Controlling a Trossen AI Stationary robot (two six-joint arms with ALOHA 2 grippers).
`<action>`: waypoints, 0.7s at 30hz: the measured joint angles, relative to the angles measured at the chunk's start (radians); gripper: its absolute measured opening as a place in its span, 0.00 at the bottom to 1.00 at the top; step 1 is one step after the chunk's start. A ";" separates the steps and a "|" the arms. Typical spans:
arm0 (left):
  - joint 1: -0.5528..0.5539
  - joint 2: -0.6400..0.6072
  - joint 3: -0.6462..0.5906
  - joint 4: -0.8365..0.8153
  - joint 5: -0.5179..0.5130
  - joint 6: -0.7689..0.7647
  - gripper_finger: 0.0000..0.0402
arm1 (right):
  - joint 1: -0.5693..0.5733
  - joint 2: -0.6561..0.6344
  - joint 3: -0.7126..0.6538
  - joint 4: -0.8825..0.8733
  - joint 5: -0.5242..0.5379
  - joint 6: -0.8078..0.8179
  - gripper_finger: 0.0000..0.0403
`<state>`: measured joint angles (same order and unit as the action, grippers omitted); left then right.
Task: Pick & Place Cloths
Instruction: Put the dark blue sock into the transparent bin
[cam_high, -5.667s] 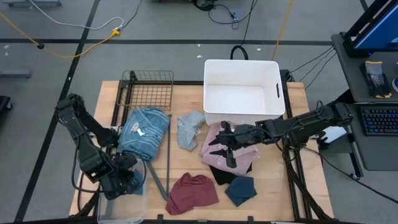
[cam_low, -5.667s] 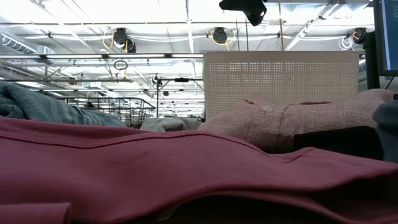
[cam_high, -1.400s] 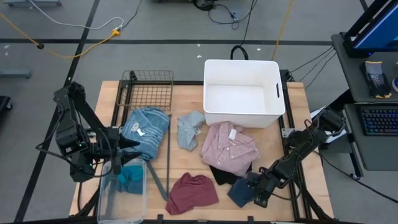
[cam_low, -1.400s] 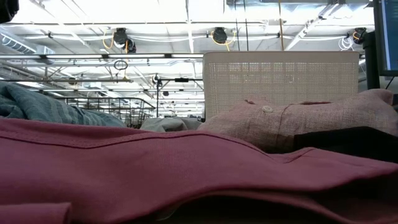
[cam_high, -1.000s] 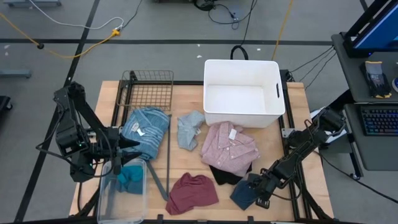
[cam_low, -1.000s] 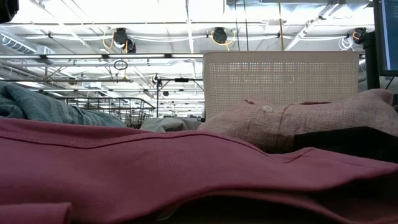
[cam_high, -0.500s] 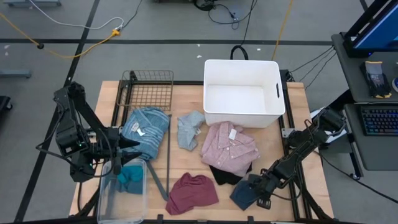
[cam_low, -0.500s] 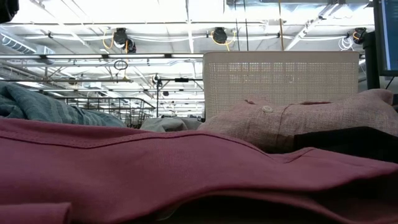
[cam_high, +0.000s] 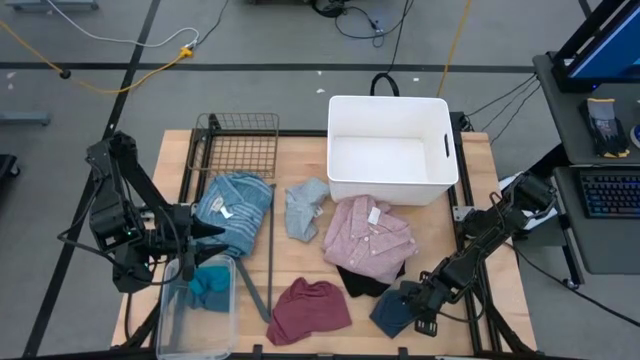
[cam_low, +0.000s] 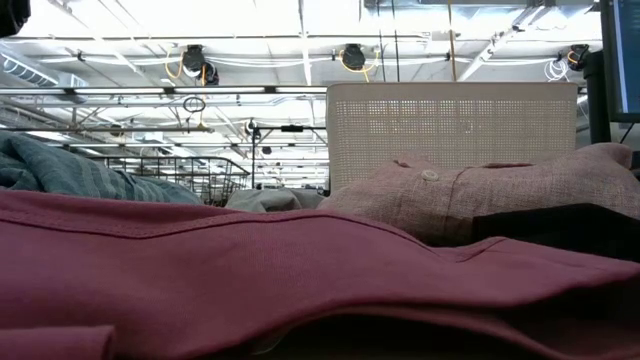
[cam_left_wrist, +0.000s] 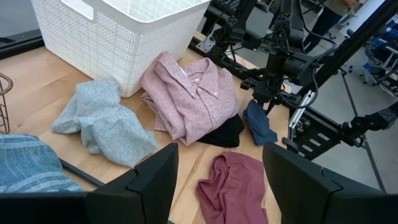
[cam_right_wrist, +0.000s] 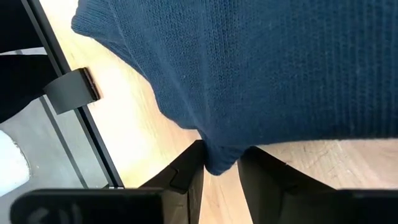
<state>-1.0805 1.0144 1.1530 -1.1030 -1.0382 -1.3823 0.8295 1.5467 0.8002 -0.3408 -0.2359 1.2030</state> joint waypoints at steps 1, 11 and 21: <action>0.000 0.000 0.000 0.000 0.000 0.000 0.60 | 0.000 0.000 0.000 0.001 -0.001 0.000 0.23; 0.000 0.000 0.000 0.000 0.000 0.000 0.60 | 0.000 0.000 0.000 0.045 0.003 0.001 0.23; 0.000 0.000 0.000 0.000 0.000 0.000 0.60 | -0.006 0.000 0.000 0.045 0.071 0.015 0.07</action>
<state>-1.0805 1.0142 1.1530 -1.1030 -1.0382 -1.3827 0.8238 1.5463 0.8005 -0.2962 -0.1648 1.2179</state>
